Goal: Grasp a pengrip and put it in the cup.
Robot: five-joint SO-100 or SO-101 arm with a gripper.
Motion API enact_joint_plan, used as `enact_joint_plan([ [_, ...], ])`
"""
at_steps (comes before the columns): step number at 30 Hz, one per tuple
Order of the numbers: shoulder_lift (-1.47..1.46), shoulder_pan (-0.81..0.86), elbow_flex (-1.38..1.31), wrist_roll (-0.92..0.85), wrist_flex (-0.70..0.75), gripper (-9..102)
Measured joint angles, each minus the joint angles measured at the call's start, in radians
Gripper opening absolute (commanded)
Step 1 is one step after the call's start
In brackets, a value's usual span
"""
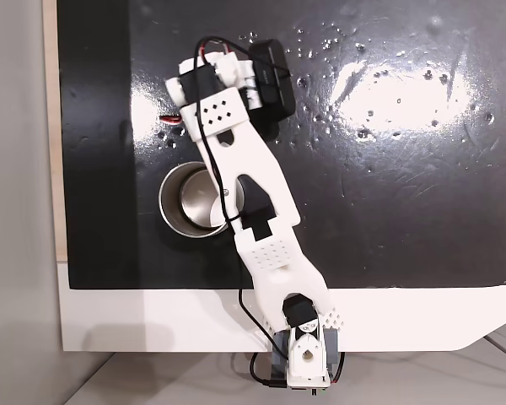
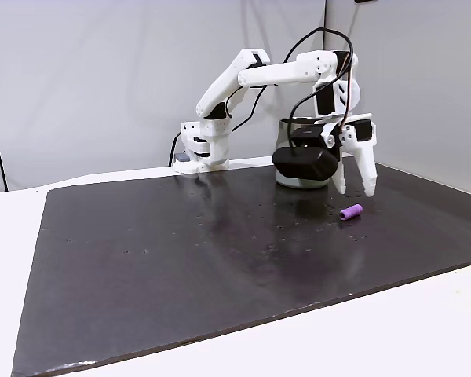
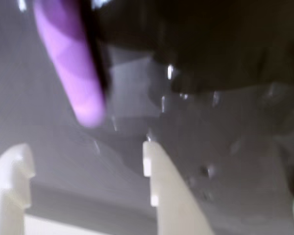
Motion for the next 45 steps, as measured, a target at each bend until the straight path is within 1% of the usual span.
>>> enact_joint_plan([
  [3, -0.015, 0.037, 0.000, 0.006, 0.000, 22],
  [20, -0.117, 0.029, -0.043, 0.000, 0.000, 21],
  [22, -0.118, 0.029, -0.048, -0.006, 0.000, 20],
  [31, -0.123, 0.028, -0.049, -0.023, 0.000, 8],
  [35, -0.123, 0.028, -0.049, -0.023, 0.000, 0],
  [45, -0.117, 0.028, -0.040, -0.023, -0.003, 0],
])
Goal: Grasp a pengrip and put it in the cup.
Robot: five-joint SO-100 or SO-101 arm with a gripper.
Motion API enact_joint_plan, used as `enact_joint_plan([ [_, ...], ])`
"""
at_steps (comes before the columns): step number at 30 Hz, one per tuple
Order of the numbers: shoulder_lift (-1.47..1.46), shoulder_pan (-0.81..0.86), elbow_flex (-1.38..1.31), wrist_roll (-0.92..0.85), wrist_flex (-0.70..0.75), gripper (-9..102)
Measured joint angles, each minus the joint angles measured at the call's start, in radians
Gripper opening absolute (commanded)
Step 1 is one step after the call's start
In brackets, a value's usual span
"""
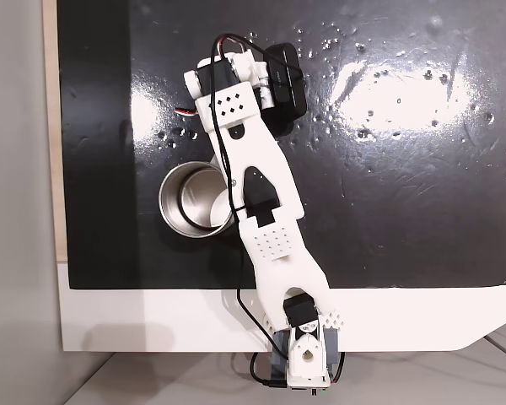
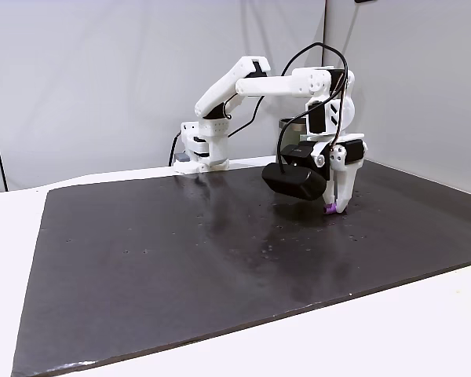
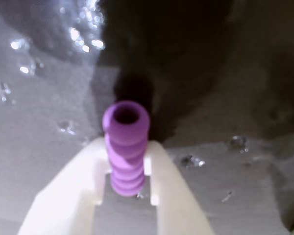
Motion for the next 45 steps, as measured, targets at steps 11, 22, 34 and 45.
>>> enact_joint_plan([
  [11, 0.213, -0.002, 0.140, 0.000, -0.003, 0],
  [22, 0.505, -0.011, 0.264, -0.029, -0.002, 0],
  [34, 0.884, -0.175, 0.491, -0.187, 0.044, 0],
  [45, 1.183, -0.281, 0.753, -0.282, 0.089, 0],
])
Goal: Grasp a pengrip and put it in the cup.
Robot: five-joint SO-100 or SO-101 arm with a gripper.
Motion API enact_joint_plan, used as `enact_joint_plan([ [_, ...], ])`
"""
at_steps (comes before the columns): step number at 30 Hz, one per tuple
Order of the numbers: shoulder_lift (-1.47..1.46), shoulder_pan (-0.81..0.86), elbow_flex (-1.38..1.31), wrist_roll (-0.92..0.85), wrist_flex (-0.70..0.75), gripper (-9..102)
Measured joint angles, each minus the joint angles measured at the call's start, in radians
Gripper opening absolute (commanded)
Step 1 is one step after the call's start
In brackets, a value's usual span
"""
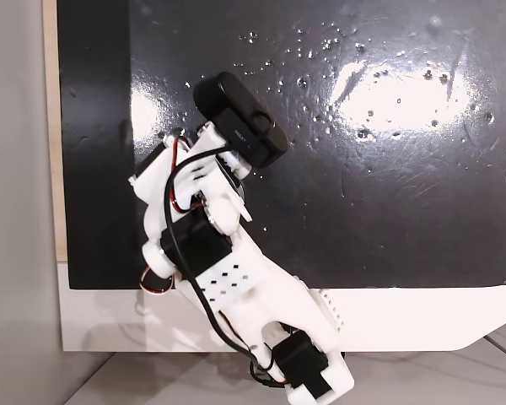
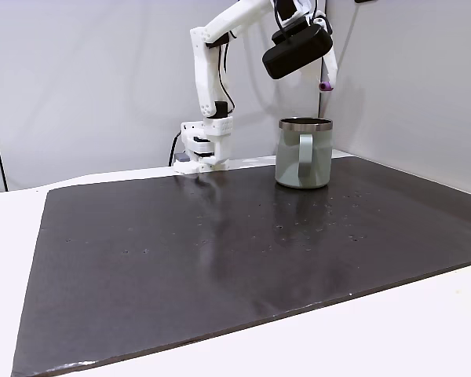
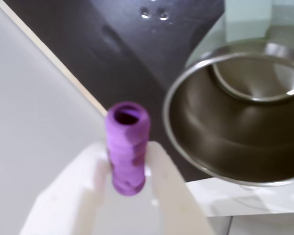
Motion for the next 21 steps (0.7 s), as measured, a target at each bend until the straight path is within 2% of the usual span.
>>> enact_joint_plan([
  [11, 0.137, -0.041, 0.190, -0.037, 0.025, 0],
  [20, 0.137, -0.083, 0.215, -0.061, 0.054, 0],
  [21, 0.137, -0.081, 0.215, -0.061, 0.054, 3],
])
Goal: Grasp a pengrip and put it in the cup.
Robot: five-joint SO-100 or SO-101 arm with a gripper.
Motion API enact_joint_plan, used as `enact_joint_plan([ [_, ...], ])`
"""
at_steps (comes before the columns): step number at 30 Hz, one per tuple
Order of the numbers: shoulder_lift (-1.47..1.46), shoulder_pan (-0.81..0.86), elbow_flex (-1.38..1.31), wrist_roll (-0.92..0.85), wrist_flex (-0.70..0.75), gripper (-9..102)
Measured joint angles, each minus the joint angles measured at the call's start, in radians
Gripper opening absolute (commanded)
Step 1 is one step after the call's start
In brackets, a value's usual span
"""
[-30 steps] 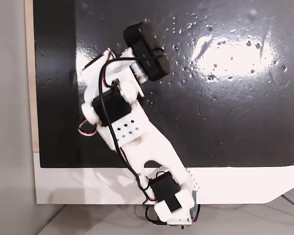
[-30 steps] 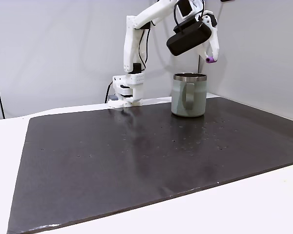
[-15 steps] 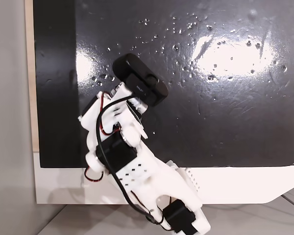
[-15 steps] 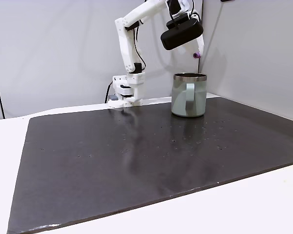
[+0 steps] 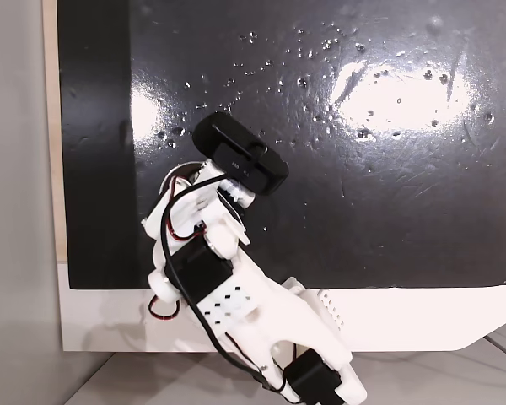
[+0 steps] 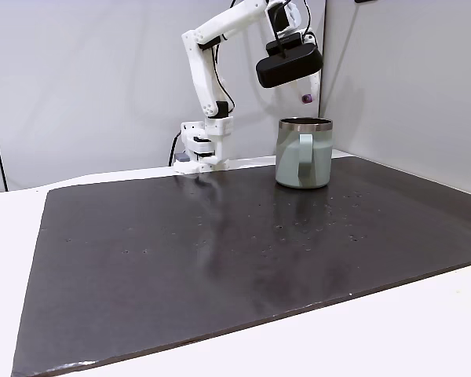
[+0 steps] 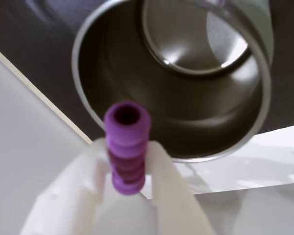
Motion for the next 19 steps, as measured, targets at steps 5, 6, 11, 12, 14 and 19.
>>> enact_joint_plan([
  [5, 0.000, -0.015, 0.000, 0.000, 0.000, 21],
  [6, 0.000, -0.015, 0.000, 0.000, 0.000, 23],
  [11, 0.000, -0.014, 0.000, -0.008, 0.000, 25],
  [12, 0.000, -0.017, 0.000, -0.011, 0.000, 25],
  [14, 0.000, -0.025, 0.000, -0.017, 0.000, 25],
  [19, 0.000, -0.023, 0.000, -0.018, 0.000, 25],
])
